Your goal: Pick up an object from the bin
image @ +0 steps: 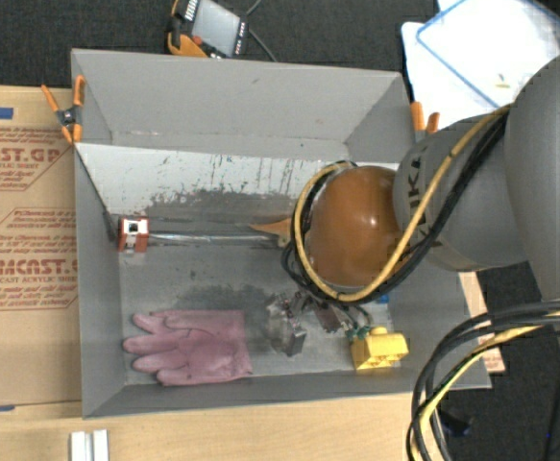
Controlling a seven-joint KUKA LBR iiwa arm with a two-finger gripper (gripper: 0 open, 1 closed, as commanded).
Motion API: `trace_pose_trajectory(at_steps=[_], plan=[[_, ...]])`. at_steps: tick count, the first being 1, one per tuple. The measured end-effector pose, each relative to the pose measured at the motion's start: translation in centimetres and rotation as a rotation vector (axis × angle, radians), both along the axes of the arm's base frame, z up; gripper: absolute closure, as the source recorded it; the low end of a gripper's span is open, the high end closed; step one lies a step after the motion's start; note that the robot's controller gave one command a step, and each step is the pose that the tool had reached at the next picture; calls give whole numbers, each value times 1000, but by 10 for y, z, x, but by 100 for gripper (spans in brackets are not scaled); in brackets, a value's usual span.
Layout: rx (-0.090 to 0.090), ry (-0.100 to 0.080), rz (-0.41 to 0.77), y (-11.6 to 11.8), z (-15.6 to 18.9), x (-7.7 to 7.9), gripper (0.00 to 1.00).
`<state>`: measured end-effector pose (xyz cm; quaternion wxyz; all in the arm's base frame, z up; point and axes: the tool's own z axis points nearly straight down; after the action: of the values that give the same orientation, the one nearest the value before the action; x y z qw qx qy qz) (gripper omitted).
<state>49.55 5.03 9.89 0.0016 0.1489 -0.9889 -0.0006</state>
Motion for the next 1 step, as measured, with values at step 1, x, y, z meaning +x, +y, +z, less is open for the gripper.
trace_pose_trajectory(at_steps=[1], plan=[[2, -4, -228, 106, 9, 21, 100]])
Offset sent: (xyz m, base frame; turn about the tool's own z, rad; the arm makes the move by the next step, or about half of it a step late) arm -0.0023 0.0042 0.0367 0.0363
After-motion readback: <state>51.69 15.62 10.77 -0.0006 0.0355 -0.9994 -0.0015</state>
